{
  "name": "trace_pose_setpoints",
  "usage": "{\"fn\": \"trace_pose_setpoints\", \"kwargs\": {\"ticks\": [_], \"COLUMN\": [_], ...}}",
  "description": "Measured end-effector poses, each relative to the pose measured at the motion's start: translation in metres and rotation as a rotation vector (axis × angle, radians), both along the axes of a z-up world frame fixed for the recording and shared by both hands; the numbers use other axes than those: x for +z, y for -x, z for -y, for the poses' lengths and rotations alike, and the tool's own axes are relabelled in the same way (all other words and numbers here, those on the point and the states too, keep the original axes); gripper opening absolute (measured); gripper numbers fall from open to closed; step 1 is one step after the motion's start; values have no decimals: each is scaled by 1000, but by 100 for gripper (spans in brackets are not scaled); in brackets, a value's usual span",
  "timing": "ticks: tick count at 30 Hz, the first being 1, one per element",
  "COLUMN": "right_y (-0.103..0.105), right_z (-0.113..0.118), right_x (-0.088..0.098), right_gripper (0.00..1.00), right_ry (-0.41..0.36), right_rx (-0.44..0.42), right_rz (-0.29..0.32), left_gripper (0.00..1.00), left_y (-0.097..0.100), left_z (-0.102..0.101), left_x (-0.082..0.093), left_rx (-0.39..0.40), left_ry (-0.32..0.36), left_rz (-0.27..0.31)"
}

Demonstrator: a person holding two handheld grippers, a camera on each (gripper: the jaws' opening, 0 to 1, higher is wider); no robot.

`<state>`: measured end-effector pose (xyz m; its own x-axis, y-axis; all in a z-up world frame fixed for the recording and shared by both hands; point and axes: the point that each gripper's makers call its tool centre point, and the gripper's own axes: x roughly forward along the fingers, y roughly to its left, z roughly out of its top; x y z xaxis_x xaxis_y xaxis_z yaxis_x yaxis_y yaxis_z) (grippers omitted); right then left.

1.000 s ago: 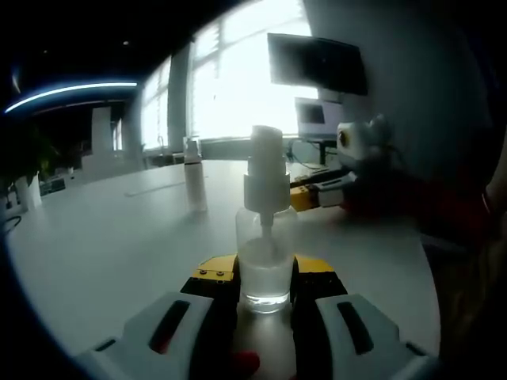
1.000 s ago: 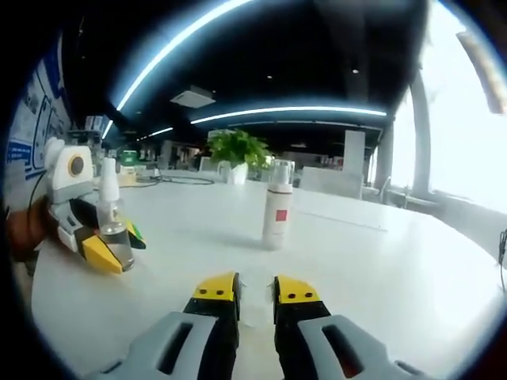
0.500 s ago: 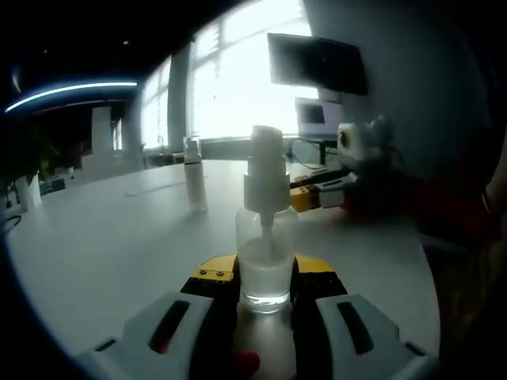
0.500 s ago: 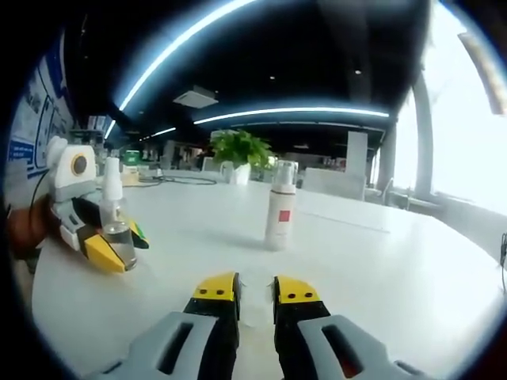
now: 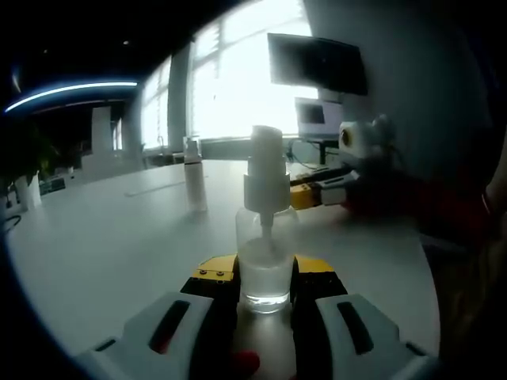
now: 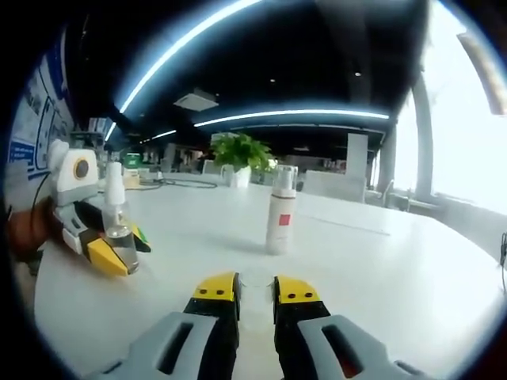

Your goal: Clamp pump bottle remove cover press pump head put on cover

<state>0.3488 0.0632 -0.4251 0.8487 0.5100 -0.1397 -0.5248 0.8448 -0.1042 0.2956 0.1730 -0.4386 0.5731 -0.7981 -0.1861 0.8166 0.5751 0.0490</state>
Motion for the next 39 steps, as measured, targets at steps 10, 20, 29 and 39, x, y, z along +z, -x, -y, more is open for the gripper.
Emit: {"fn": "trace_pose_setpoints", "kwargs": {"ticks": [10, 20, 29, 39], "right_y": [4, 15, 26, 36], "right_z": [-1, -2, -14, -28], "right_x": [5, 23, 48, 69], "right_gripper": [12, 12, 12, 12], "right_ry": [-27, -44, -50, -67], "right_rx": [-3, -4, 16, 46], "right_rz": [1, 18, 48, 49], "left_gripper": [16, 16, 16, 16], "left_y": [0, -1, -1, -1], "left_z": [0, -1, -1, 0], "left_x": [0, 0, 0, 0], "left_rx": [0, 0, 0, 0], "left_ry": [1, 1, 1, 2], "left_rz": [-2, -2, -2, -3]}}
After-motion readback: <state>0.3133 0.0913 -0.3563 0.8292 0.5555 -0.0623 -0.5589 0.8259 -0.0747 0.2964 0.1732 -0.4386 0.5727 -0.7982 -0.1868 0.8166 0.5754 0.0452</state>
